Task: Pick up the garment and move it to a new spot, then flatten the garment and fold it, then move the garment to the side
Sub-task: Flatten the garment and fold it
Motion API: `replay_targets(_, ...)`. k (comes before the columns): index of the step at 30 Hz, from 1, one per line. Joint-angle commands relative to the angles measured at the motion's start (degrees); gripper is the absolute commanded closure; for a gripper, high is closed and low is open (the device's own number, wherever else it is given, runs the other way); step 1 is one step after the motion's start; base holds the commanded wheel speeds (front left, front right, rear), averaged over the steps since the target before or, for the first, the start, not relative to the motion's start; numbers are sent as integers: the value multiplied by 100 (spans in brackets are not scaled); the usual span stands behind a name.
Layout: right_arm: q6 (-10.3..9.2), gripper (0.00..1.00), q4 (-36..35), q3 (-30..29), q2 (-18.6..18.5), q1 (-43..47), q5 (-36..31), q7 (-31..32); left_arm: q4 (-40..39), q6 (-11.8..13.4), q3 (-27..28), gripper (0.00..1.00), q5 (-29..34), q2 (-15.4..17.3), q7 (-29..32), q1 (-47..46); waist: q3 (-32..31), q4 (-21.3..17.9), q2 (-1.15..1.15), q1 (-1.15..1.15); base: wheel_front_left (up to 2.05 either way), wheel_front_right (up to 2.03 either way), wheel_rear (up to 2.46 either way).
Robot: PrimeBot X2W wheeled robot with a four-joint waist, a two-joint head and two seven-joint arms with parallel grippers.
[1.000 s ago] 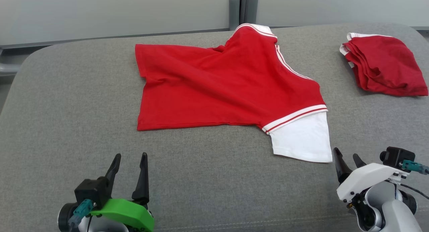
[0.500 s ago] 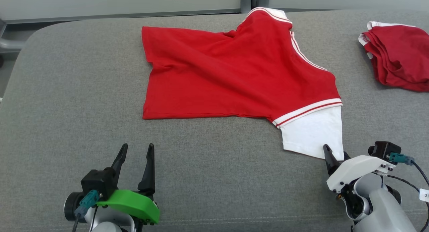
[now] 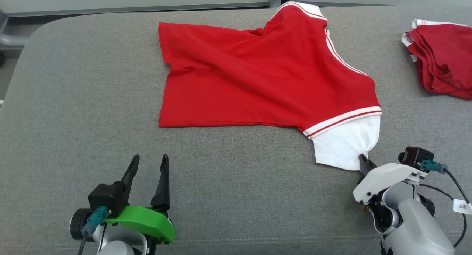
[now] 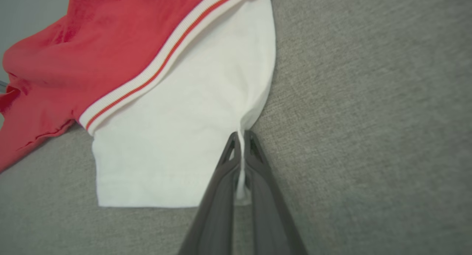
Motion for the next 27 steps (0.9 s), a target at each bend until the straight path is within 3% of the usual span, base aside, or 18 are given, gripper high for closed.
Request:
replay_targets(1,4,100,52,56,60,-6,-28,1,10,-18,9,0,-17,-31,-29,-81,-6,-17,0,0,0,0,0)
replay_targets(11,3,100,-684,-14,-191,28,-136,214,345,-319,-80,0,-288,-223,319,-498,-37,-184,0,0,0,0,0)
replay_targets(23,3,100,-1772,-230,-169,270,-485,1087,1614,-567,77,0,-1067,-570,1509,-1487,7,-308,0,0,0,0,0)
replay_targets(27,3,100,-2064,-244,-110,264,-541,1233,2174,-548,219,0,-1251,-607,1785,-1880,120,-379,0,0,0,0,0)
